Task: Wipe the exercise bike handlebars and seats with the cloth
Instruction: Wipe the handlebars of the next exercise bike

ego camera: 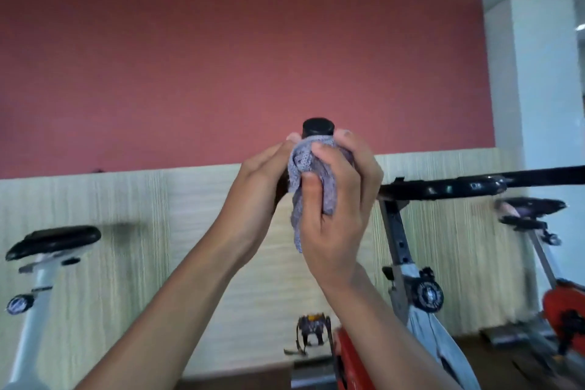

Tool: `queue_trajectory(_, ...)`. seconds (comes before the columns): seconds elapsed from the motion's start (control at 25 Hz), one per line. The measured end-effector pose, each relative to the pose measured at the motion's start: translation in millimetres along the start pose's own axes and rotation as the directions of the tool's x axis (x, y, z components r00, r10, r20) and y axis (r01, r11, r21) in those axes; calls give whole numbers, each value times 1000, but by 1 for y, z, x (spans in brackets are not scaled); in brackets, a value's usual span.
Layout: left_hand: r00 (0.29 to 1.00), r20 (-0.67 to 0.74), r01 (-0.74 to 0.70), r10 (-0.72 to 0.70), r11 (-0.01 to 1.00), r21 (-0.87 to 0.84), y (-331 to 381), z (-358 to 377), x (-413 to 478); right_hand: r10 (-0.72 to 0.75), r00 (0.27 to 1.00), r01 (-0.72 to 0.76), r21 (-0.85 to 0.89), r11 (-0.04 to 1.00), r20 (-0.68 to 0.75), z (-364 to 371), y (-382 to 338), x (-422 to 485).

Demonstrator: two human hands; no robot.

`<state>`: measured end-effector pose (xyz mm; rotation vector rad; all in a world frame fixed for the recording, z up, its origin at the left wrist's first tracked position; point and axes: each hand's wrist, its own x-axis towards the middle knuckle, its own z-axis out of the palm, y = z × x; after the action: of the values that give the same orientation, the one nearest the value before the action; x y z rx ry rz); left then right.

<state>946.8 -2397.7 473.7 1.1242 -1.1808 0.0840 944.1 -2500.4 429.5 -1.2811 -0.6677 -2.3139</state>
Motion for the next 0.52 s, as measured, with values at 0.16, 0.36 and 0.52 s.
queue_trajectory(0.16,997,79,-14,17,999,-31,-6,-9,2,-69,998,68,-173,983,1,15,23,-26)
queue_trajectory(0.36,994,89,-67,63,997,47,-14,-16,2,-68,997,73,-121,990,39,24,27,-51)
queue_trajectory(0.52,989,123,-86,80,996,37,-20,-21,5,-168,985,158,-197,968,-35,36,34,-42)
